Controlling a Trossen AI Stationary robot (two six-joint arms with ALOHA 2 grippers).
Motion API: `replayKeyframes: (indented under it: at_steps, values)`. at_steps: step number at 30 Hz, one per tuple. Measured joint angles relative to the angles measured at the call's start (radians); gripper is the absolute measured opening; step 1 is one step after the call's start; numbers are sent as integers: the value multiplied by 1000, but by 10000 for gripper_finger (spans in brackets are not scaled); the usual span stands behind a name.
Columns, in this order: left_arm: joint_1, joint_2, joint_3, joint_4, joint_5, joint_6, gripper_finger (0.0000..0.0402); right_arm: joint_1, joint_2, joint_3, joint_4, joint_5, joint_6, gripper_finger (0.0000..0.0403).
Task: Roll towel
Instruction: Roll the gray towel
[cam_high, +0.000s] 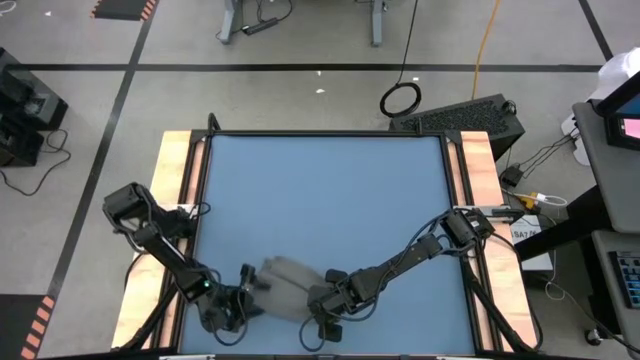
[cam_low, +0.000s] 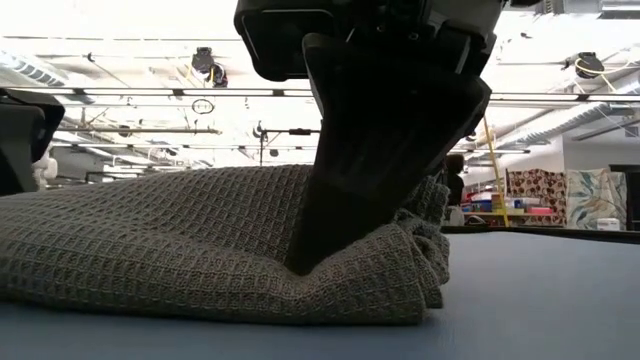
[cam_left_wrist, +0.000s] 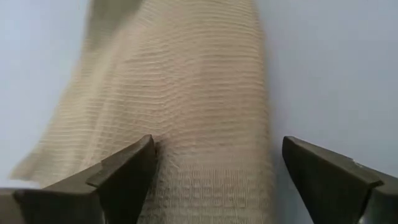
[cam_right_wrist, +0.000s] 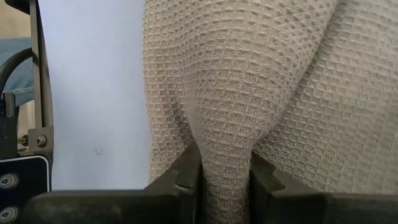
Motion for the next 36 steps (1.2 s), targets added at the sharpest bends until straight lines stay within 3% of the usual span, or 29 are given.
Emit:
replayKeyframes:
  at_steps: [3,12,17,21,31,36]
  values:
    - [-6,35,0,31,-90,16,351,0,0,0,0,0,-13,59]
    - [-43,32,41,92,-103,-1,343,0,0,0,0,-15,-19,59]
    - [-46,32,50,45,-219,-3,343,0,0,0,2,-19,-14,59]
    - [-42,32,51,40,-128,-13,343,0,0,0,3,-28,0,59]
    - [-17,32,51,-44,-144,-2,343,1,0,0,4,-53,-21,59]
    - [36,32,51,-67,-59,-18,343,1,0,0,4,-54,-38,59]
